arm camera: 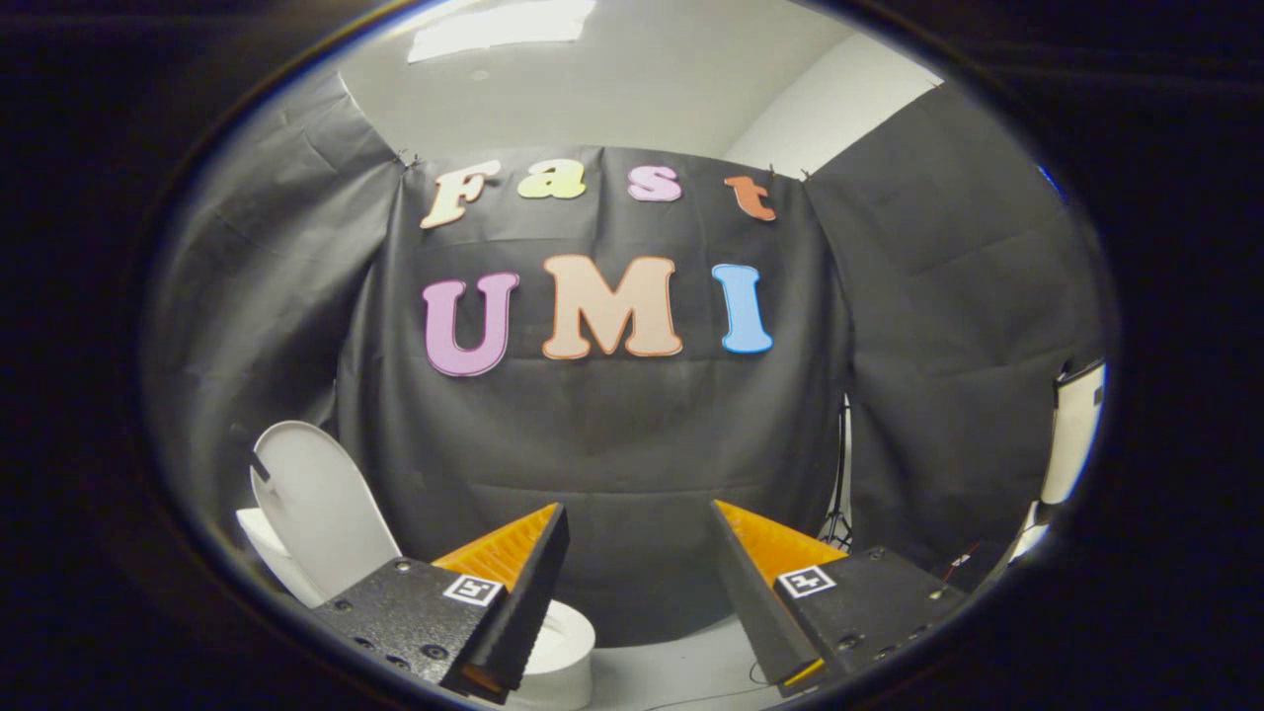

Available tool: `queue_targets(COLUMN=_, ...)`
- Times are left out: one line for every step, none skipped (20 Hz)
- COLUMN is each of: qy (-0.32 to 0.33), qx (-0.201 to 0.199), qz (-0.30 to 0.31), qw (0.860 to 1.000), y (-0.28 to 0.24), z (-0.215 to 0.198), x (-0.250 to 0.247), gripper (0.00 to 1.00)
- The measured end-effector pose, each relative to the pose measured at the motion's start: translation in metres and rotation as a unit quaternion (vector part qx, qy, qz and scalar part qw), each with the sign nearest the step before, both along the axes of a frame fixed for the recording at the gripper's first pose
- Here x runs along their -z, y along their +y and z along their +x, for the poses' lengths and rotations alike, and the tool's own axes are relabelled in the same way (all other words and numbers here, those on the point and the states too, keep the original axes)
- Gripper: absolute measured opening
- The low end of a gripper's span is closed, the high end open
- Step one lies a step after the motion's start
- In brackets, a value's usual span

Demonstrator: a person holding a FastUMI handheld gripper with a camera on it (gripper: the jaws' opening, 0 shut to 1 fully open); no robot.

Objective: Open the toilet lid.

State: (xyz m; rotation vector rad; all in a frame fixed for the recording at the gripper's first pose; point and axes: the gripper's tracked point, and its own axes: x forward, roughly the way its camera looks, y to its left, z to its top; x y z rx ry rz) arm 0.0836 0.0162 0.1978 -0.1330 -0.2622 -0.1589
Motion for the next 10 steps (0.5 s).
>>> queue_targets(qy=0.007, qx=-0.001, qz=-0.003, qw=1.000, y=-0.001, z=-0.001, x=0.003, gripper=0.86)
queue_targets(qy=0.014, qx=-0.005, qz=-0.006, qw=1.000, y=-0.002, z=-0.004, x=0.010, gripper=0.85)
queue_targets(qy=0.019, qx=-0.009, qz=-0.009, qw=1.000, y=-0.003, z=-0.004, x=0.016, gripper=0.85)
queue_targets(qy=0.025, qx=-0.009, qz=-0.009, qw=1.000, y=-0.007, z=-0.009, x=0.030, gripper=0.84)
queue_targets(qy=0.032, qx=-0.011, qz=-0.008, qw=0.999, y=-0.011, z=-0.014, x=0.042, gripper=0.84)
queue_targets(qy=0.039, qx=-0.015, qz=-0.007, qw=0.999, y=-0.016, z=-0.019, x=0.053, gripper=0.83)
queue_targets(qy=0.043, qx=-0.018, qz=-0.006, qw=0.999, y=-0.017, z=-0.021, x=0.060, gripper=0.81)
queue_targets(qy=0.047, qx=-0.018, qz=-0.005, qw=0.999, y=-0.019, z=-0.019, x=0.064, gripper=0.79)
queue_targets(qy=0.052, qx=-0.016, qz=-0.003, qw=0.998, y=-0.021, z=-0.019, x=0.069, gripper=0.76)
queue_targets(qy=0.057, qx=-0.015, qz=-0.001, qw=0.998, y=-0.022, z=-0.016, x=0.072, gripper=0.74)
